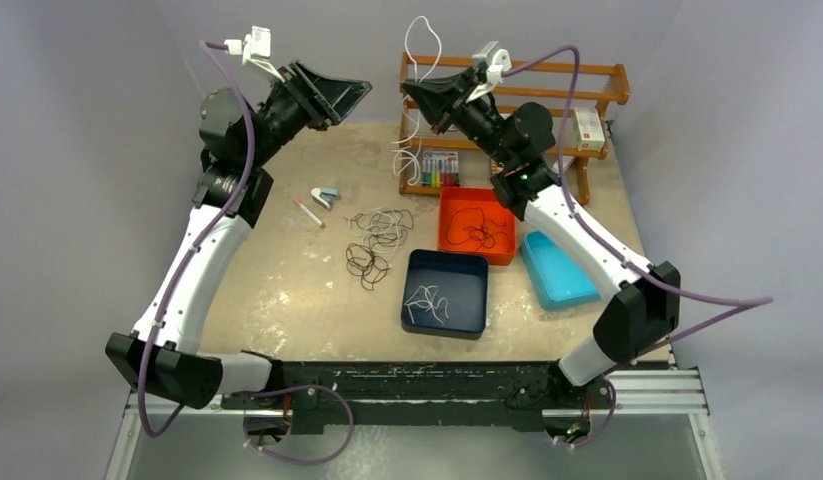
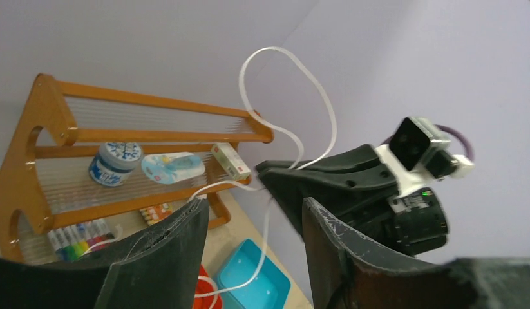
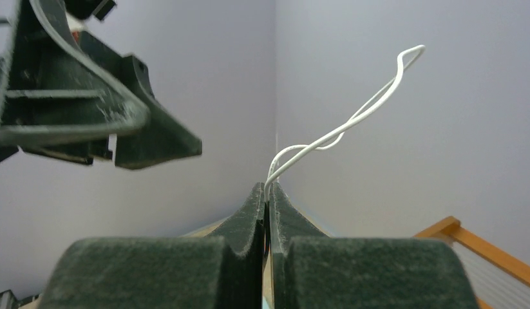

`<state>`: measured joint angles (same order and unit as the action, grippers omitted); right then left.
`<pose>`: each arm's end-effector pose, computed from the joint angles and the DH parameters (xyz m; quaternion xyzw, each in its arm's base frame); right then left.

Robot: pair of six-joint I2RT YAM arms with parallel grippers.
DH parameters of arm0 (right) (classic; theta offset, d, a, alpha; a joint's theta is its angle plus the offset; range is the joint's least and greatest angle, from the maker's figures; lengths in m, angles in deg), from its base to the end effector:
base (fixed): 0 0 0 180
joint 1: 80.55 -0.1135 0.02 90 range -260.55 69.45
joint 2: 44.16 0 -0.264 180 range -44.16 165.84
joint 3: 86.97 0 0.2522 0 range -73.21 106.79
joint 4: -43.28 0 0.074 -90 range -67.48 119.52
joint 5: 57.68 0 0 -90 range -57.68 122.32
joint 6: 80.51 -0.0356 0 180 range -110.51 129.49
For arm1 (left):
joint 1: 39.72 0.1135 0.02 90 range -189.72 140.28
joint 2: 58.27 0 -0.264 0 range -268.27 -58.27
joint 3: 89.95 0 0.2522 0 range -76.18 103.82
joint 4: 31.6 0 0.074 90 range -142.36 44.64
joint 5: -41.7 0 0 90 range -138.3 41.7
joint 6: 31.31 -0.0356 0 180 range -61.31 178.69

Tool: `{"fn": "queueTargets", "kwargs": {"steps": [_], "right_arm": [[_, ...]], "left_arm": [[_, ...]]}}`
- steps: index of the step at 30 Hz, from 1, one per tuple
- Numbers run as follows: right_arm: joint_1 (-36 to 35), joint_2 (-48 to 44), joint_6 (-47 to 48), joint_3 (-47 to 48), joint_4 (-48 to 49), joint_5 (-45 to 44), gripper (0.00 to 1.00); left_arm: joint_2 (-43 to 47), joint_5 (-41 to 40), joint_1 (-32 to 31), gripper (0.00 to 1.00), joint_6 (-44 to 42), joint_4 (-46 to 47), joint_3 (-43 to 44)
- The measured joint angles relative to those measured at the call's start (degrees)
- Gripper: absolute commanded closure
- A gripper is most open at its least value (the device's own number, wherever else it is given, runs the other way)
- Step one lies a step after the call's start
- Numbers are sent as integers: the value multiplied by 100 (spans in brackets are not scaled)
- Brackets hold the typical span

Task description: Untangle the cables

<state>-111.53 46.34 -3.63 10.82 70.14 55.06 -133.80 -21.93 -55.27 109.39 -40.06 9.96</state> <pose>0.3023 0.1976 0.4695 -0.2433 0.4265 0.4108 0.7682 0.2709 -0.0918 0.5023 -0.0035 0.6141 -0.5398 0.5758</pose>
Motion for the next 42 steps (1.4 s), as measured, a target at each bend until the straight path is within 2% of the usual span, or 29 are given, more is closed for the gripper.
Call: {"fn": "queueTargets", "kwargs": {"steps": [10,17,24,34,42], "right_arm": [[-13,-1056,487,-380,-1023,-380,100],[-13,-1882,914,-916,-1853,-271,100],[-13,-2496,1377,-1488,-2708,-59,100],[-13,-2791,1694,-2227,-3488,254,100],[-13,-2791,1794,-2706,-3698,256,100]], "left_arm": [[232,-796,0,45,-780,-927,-649],[229,-1425,0,45,-1176,-1545,-1158],[229,-1812,0,45,-1357,-1714,-1379],[195,-2079,0,45,-1456,-1742,-1388],[57,-2085,0,45,-1451,-1742,-1390]]}}
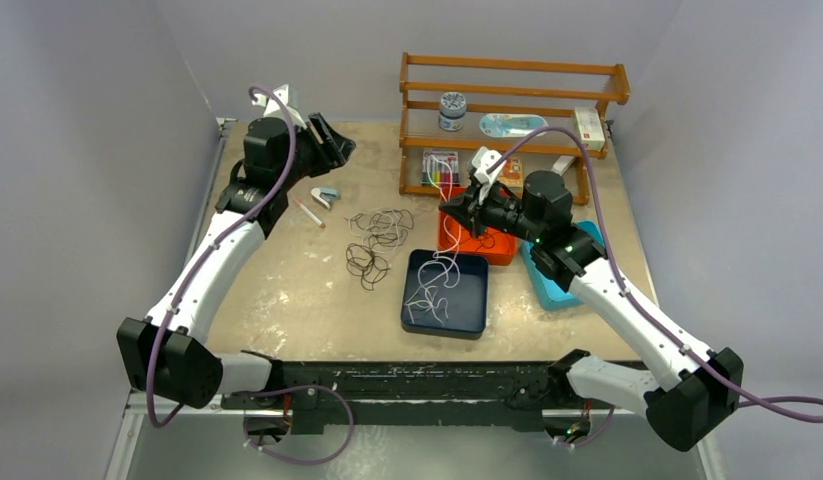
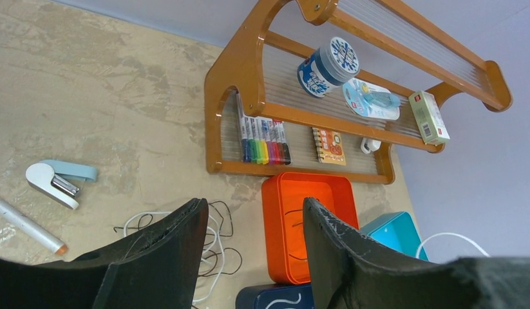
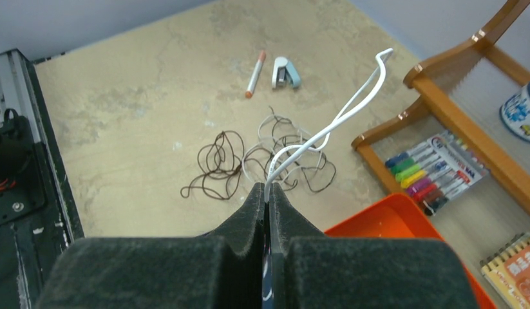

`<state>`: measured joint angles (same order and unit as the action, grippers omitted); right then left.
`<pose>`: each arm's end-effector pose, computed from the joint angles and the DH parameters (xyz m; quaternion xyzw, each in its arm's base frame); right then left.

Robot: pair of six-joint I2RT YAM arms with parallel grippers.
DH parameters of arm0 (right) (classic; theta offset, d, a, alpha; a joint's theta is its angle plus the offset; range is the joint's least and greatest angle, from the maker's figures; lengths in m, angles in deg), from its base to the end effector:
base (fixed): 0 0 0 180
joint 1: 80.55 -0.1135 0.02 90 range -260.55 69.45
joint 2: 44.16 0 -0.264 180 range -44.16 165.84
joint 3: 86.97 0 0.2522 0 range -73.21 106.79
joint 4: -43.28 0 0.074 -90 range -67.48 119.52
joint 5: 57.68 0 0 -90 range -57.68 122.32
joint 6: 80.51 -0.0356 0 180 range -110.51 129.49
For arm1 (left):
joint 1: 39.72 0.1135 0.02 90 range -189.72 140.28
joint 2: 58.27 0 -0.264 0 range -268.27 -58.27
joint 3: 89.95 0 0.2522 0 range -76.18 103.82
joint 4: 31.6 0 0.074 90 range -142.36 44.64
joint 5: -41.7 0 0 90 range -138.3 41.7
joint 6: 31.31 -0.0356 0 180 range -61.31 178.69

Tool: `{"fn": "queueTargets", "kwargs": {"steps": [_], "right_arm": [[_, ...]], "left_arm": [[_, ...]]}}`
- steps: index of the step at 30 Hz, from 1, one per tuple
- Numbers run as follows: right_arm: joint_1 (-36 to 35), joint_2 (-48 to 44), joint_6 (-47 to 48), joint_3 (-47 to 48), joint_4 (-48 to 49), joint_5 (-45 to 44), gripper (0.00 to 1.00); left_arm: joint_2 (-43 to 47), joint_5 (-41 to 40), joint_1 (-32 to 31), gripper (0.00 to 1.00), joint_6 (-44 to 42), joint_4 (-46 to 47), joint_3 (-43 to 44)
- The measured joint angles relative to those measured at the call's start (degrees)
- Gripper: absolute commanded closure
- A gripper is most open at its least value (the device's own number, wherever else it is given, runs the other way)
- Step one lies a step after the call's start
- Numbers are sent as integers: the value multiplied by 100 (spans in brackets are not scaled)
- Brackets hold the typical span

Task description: Untangle the cables

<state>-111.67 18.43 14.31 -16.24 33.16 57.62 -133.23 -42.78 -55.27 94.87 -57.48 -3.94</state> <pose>0.2098 0.1444 0.3799 -0.3612 0.6206 0.3076 0.6243 0.2927 -0.0850 0.3888 -0.1128 0.7840 -0.3001 0.5316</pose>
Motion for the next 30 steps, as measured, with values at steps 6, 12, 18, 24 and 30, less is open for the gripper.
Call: {"fn": "queueTargets", "kwargs": {"steps": [6,12,18,24,30], "right_arm": [[0,66,101,-304,-61,-2,100],[-33,343,116,-616,-79,-9,97],[-243,476,31,-881,-98,-168,97],[-372,634,-28,-933,-181,-426,97],[-420,841,-35,-964,-367,-717,96]], "left_arm": [[-42,2,0,45,11,33,-42],[-118,-146,0,45,15,-2,-107],[-122,-378,0,44,17,-72,-186],[-160,-452,0,44,20,-85,-186],[-297,-457,0,44,22,-85,-186]]}}
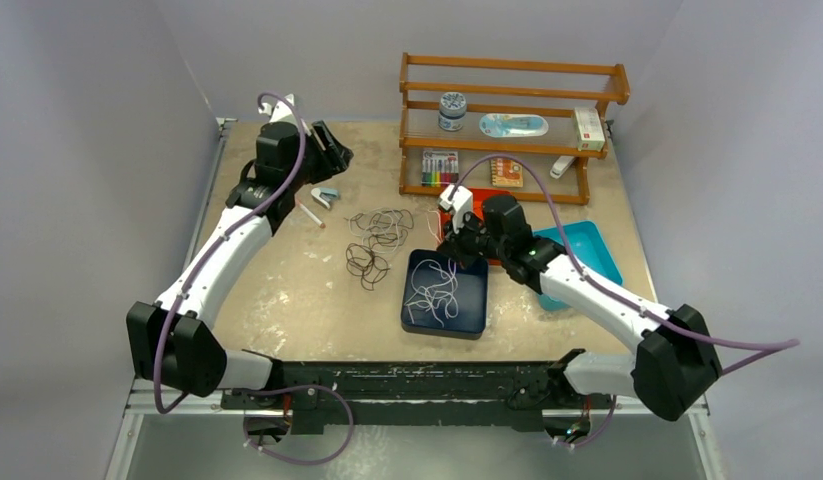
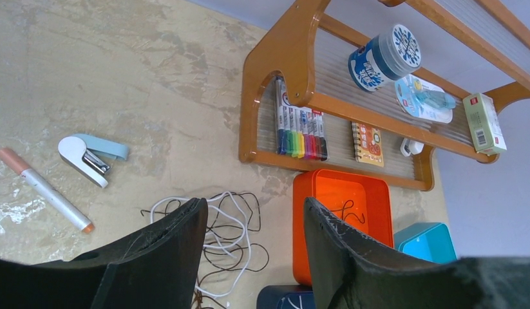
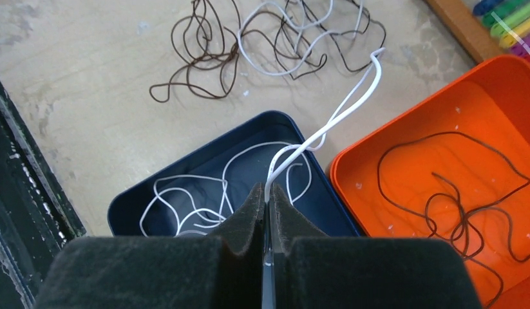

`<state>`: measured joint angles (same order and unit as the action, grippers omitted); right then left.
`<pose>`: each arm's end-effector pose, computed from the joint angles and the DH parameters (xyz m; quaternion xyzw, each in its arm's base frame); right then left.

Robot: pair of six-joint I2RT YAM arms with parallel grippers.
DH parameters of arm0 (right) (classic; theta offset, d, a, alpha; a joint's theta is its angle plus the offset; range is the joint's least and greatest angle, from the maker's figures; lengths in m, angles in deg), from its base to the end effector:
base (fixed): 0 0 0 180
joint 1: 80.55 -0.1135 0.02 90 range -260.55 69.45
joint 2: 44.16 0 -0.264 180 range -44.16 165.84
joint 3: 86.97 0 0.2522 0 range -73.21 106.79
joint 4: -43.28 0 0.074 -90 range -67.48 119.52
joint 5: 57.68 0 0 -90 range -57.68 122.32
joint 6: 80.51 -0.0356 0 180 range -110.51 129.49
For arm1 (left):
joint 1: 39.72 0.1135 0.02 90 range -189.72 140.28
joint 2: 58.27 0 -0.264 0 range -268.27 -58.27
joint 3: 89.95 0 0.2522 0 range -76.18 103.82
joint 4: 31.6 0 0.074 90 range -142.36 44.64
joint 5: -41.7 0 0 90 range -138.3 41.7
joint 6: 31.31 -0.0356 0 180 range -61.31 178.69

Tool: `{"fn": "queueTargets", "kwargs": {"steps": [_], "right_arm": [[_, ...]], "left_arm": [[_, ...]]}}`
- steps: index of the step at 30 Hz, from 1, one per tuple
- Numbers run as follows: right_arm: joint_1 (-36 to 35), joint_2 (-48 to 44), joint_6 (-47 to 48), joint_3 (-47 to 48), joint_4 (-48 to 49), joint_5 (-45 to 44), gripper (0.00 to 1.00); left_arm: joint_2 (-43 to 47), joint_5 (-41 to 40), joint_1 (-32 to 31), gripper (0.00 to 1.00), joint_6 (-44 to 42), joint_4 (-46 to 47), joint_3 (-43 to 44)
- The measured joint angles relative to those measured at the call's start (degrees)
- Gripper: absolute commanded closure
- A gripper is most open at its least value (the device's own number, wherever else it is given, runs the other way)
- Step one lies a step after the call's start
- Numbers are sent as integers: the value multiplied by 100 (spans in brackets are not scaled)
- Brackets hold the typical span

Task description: Untangle the cables

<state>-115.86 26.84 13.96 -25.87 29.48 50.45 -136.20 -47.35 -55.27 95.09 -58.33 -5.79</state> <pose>0.2231 0.1716 0.2764 -0.3623 0.7482 0.2707 0.4855 0.3064 -0.0859 0.3607 -0.1440 0.8089 -0.2558 0.5094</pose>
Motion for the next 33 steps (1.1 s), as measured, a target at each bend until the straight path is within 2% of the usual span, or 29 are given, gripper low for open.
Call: {"fn": "queueTargets", "kwargs": {"steps": [10,16,25,33], "right_arm": [[-299,619,-63,28,-367,-85,99],[-551,938,-446,378,-839,-269,100],[-1095,1025,-1078,387,-1357,-435,100],[-1182,1241,-1458,393,-1652,-717,95]], "left_arm": [[-7,-17,0,44,-2,0,0],[-7,-22,0,44,-4,-2,0],[-105,4,0,44,-4,0,0],[-116,52,0,44,-2,9,-24]]}}
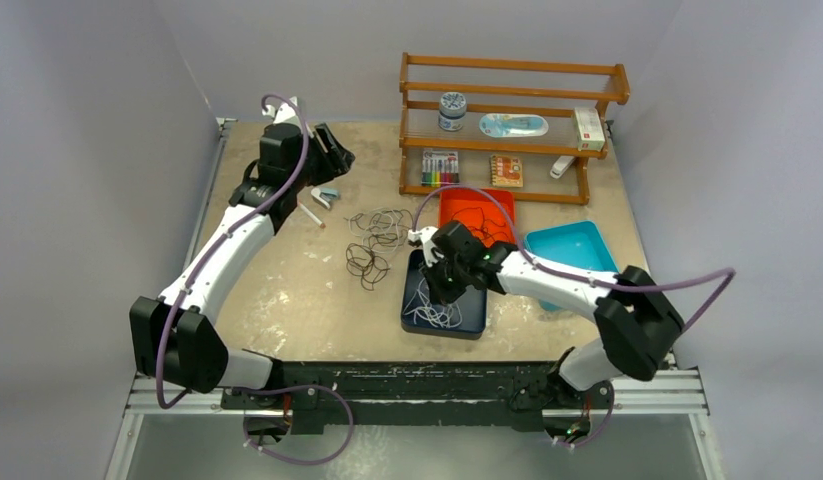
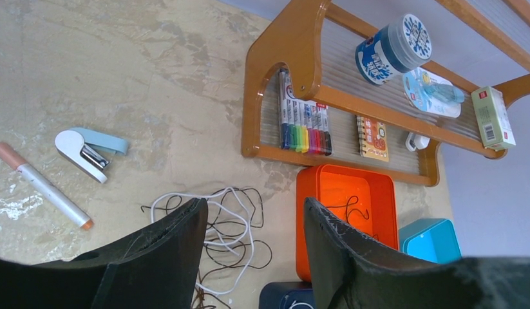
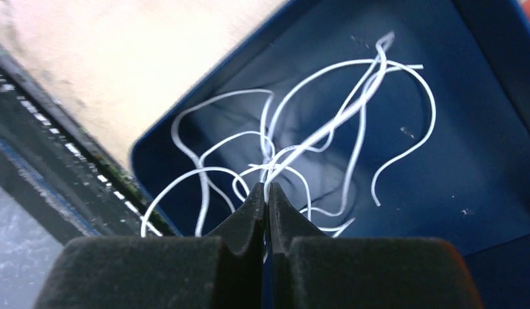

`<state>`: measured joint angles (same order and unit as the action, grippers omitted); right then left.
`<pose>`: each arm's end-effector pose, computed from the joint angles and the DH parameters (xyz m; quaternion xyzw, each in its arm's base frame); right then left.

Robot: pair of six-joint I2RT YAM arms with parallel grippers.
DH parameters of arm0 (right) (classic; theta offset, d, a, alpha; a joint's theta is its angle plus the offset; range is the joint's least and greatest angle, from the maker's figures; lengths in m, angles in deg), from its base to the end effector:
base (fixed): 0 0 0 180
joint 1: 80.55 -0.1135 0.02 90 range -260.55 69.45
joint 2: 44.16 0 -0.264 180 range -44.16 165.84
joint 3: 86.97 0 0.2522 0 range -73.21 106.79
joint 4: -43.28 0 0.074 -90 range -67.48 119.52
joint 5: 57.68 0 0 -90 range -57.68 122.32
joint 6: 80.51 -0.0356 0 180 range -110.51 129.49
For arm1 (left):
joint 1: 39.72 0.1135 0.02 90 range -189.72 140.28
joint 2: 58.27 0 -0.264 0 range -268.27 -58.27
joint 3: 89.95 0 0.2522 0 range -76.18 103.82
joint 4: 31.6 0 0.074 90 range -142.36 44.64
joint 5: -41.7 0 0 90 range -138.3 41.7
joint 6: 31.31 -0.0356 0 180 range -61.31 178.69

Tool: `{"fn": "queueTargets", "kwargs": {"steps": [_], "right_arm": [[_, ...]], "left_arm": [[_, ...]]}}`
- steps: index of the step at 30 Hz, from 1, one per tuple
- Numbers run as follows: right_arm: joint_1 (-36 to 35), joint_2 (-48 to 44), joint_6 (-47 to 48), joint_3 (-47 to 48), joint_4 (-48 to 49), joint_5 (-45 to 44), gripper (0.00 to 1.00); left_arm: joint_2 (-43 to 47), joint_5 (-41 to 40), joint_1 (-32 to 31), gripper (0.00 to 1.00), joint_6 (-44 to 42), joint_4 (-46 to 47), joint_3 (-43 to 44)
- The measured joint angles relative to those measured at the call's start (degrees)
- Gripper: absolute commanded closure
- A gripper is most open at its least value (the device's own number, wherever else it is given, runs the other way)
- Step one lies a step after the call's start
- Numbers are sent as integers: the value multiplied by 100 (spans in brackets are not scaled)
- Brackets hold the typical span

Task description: Untangle the cables

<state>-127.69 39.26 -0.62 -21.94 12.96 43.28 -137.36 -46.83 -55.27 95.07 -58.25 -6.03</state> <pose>0.1998 0.2252 0.2143 -0.3277 0.8726 0.2466 0.2653 0.3110 -0.0875 0.3532 -0.1426 0.8157 -0.2549 0.4992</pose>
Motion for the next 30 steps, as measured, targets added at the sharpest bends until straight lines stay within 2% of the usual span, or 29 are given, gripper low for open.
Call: {"fn": "queueTargets", "kwargs": {"steps": [3,6,8,10,13,20,23,27,30], "right_arm": [[0,358,-101,4,-127,-136,87],[0,588,-240,4,-297,-328,73],[0,588,-352,26,-409,-542,69],[0,529,-424,72,-422,-717,66],[0,319,-531,227,-455,-1014,53],[0,-295,-673,494,-450,-1582,37],[0,-426,-702,520,-476,-1799,35],[28,-671,-675,520,-501,-1886,40],[50,-966,-518,481,-254,-1486,46]], "left_arm": [[0,2,0,44,0,-4,-52],[-9,2,0,44,0,-9,-68],[-9,0,0,44,0,-9,-68],[-9,-2,0,43,0,-9,-66],[-9,-7,0,42,0,-9,-68],[-9,-61,7,37,-2,-11,-66],[-9,-153,7,36,-7,-39,-66],[-9,-310,17,36,-22,-221,-68],[-17,-411,17,37,-55,-361,-68]]}}
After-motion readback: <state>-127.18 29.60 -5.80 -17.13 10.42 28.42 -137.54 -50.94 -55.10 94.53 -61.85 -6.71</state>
